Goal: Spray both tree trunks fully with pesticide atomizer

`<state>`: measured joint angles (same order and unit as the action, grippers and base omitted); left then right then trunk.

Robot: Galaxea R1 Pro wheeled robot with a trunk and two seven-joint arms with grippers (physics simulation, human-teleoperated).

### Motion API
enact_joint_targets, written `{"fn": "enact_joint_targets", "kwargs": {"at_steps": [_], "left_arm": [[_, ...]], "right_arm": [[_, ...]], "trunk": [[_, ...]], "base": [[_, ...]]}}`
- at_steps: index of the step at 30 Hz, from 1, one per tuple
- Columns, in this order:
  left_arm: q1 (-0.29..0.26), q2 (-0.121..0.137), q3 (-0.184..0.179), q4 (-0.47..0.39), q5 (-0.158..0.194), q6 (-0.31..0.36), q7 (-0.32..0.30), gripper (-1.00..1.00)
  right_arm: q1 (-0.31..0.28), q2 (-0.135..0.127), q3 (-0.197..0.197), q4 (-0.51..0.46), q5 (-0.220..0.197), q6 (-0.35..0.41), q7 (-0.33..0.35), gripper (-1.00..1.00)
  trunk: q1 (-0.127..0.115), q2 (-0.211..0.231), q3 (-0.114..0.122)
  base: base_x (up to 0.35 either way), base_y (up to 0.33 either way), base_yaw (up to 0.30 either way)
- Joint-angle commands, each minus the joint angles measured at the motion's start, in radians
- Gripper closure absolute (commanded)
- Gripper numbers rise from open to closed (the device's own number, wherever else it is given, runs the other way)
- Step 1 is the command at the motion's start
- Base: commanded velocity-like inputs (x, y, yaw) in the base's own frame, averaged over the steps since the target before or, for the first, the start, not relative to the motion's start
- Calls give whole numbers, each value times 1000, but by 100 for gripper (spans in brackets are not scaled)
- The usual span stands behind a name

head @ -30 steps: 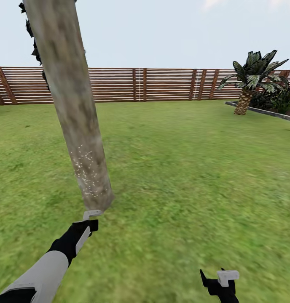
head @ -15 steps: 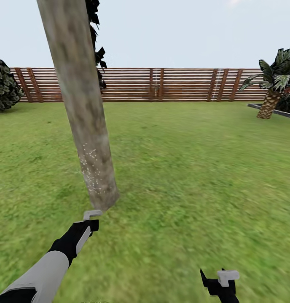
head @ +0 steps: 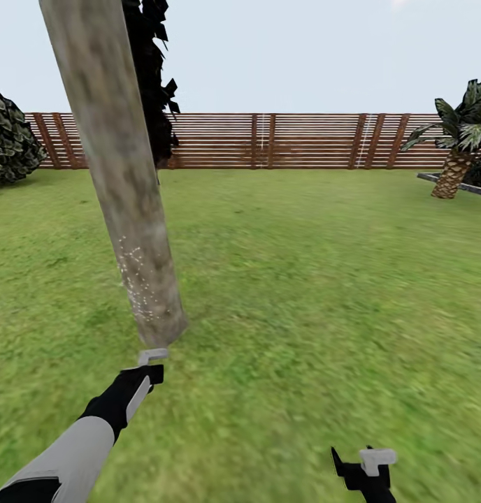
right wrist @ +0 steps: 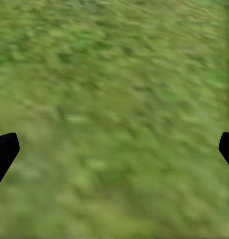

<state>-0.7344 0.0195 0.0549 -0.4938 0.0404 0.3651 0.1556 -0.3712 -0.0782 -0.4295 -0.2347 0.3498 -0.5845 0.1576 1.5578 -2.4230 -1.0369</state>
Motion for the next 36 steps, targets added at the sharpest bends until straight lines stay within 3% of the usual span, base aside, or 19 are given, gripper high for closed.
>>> {"fn": "enact_joint_targets", "kwargs": {"at_steps": [1, 36], "left_arm": [[0, 0, 0, 0, 0, 0, 0, 100], [0, -1, -1, 1, 1, 0, -1, 100]], "right_arm": [[0, 1, 0, 0, 0, 0, 0, -100], [0, 2, 0, 0, 0, 0, 0, -100]], "trunk": [[0, 0, 0], [0, 0, 0]], "base": [[38, -275, 42], [102, -274, 260]]}}
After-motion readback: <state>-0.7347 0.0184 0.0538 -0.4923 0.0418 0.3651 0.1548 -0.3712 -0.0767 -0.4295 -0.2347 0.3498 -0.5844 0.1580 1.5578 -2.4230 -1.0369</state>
